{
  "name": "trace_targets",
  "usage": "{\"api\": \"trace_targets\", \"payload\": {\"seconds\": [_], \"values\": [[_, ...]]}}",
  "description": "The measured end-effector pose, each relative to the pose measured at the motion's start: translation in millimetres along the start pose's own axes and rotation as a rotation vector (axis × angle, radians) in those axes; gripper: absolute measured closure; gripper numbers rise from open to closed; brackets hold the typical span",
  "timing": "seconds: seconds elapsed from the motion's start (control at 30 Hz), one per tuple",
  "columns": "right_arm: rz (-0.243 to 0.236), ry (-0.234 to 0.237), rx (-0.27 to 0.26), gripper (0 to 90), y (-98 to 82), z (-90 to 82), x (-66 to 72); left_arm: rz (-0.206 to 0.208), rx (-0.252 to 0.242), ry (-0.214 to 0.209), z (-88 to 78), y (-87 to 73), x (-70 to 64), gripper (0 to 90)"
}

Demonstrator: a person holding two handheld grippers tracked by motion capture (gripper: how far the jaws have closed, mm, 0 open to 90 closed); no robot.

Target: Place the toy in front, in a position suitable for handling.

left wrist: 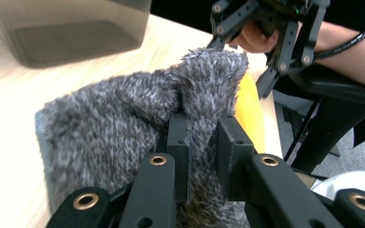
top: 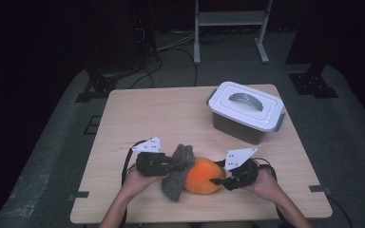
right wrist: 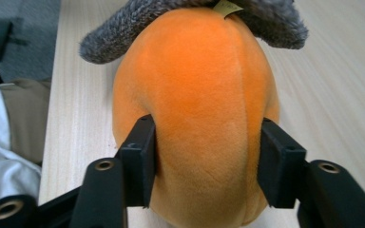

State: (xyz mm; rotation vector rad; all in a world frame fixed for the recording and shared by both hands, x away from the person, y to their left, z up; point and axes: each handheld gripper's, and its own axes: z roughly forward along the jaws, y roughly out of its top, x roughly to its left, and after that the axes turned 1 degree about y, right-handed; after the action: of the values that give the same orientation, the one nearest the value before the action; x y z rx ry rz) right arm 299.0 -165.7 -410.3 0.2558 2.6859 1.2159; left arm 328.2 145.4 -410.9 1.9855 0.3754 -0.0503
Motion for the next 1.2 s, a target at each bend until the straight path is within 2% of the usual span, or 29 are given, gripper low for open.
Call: {"api": "trace_targets", "payload": {"seconds": [0.07,0.2,0.27,0.33,0.37,0.43,0.5,0.57,0.7,0.8,0.87,0.9,0.93,1.03,1.1,1.2], "values": [[0.048,0.024,-0.003,30.0,-0.6,0.7,-4.1,0.005,0.005,0.001,-0.5,0.0,-0.9,77.7],[0.112,0.060,-0.016,26.1,-4.1,-0.1,-10.7,0.022,0.008,-0.001,-0.7,1.7,-3.5,77.6],[0.134,0.063,-0.020,29.0,-5.3,1.1,-11.9,0.025,0.000,-0.004,-0.4,3.7,-4.7,77.6],[0.127,0.053,-0.031,36.4,-3.9,1.8,-10.1,0.036,-0.022,-0.017,1.1,8.9,-8.4,77.6],[0.106,0.049,-0.042,39.1,-0.8,2.6,-7.9,0.044,-0.027,-0.021,2.1,11.7,-10.2,77.6],[0.072,0.041,-0.045,40.2,6.8,5.7,-3.1,0.074,-0.030,-0.031,6.0,19.6,-16.3,77.6],[0.031,0.028,-0.037,40.1,14.7,10.2,2.1,0.099,-0.013,-0.022,9.6,23.4,-19.5,77.6],[0.030,0.021,-0.031,38.8,15.8,11.7,2.2,0.085,-0.009,-0.015,9.4,20.3,-16.9,77.7],[0.114,0.052,-0.065,28.5,6.3,6.2,-7.2,0.045,-0.001,-0.024,4.6,10.7,-9.7,78.1],[0.183,0.058,-0.050,21.1,-1.4,3.9,-13.2,0.031,0.008,-0.043,-0.6,6.5,-7.7,78.1],[0.216,0.084,-0.040,21.1,-6.4,6.9,-16.3,0.027,0.010,-0.047,-1.3,6.1,-7.7,78.0],[0.228,0.097,-0.039,25.5,-6.9,9.0,-16.7,0.031,0.009,-0.049,-0.5,6.8,-8.0,78.0],[0.220,0.106,-0.041,30.9,-5.8,10.0,-16.0,0.028,0.011,-0.046,0.1,8.6,-9.1,77.9],[0.148,0.061,-0.038,42.6,2.7,8.8,-8.6,0.044,0.007,-0.029,1.2,17.2,-13.9,77.9],[0.092,0.034,-0.040,45.7,9.5,9.3,-2.6,0.051,0.000,-0.045,2.7,26.1,-18.7,78.0],[0.020,0.010,-0.027,48.0,21.0,14.1,8.7,0.089,0.037,-0.039,12.6,34.8,-28.9,78.0]]}}
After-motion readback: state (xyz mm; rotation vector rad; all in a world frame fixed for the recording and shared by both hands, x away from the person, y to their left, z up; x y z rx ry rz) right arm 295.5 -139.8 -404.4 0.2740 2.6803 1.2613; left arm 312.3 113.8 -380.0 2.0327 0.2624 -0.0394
